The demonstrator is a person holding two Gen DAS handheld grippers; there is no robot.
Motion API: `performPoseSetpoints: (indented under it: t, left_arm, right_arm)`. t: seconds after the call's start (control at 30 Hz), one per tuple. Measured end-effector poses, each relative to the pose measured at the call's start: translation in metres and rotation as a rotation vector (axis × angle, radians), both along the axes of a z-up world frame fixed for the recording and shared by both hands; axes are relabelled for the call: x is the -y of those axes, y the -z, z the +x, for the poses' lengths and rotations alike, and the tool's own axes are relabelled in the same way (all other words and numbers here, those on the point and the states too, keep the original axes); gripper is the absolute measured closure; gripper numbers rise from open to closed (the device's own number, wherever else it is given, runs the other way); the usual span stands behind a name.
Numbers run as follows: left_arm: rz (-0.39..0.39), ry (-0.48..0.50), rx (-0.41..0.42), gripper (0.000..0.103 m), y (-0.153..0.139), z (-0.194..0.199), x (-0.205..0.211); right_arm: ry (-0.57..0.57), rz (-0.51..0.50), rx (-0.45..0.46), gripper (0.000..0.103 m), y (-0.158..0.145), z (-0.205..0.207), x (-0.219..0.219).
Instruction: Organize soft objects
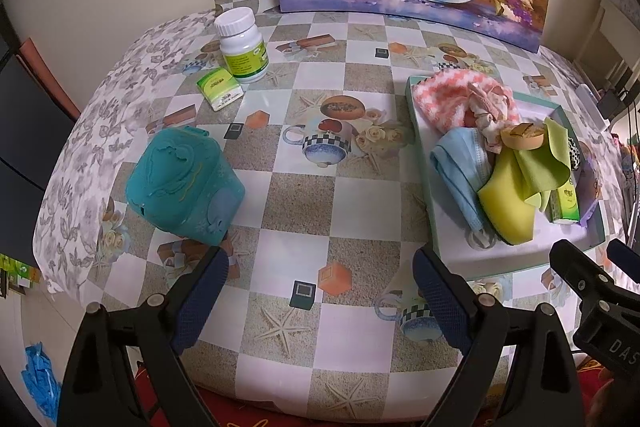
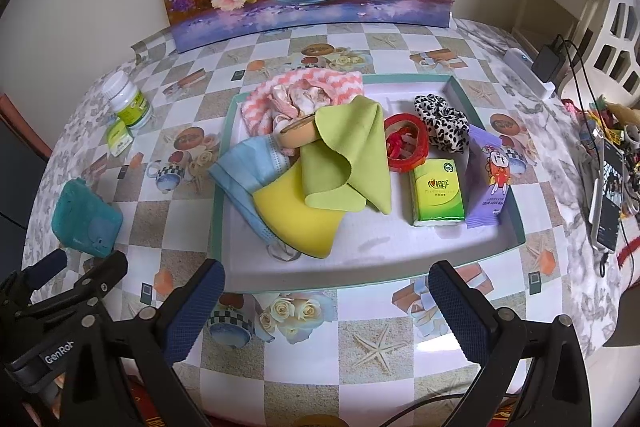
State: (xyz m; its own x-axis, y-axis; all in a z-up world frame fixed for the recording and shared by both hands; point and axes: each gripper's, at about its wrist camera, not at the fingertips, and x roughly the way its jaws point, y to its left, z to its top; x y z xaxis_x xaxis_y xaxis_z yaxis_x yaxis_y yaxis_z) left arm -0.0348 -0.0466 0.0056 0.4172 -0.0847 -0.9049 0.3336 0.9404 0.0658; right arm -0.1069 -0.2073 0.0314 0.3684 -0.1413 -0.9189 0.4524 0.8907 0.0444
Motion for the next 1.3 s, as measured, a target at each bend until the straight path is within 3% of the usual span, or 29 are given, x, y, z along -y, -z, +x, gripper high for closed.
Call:
performPoseSetpoints:
  t: [1.3]
  left_arm:
    - [0.027,-0.052,-0.028,0.009,0.009,0.008,-0.004]
  right_arm:
    - [0.003,0.003,-0.044,0.0,0.013,0.005,0.004]
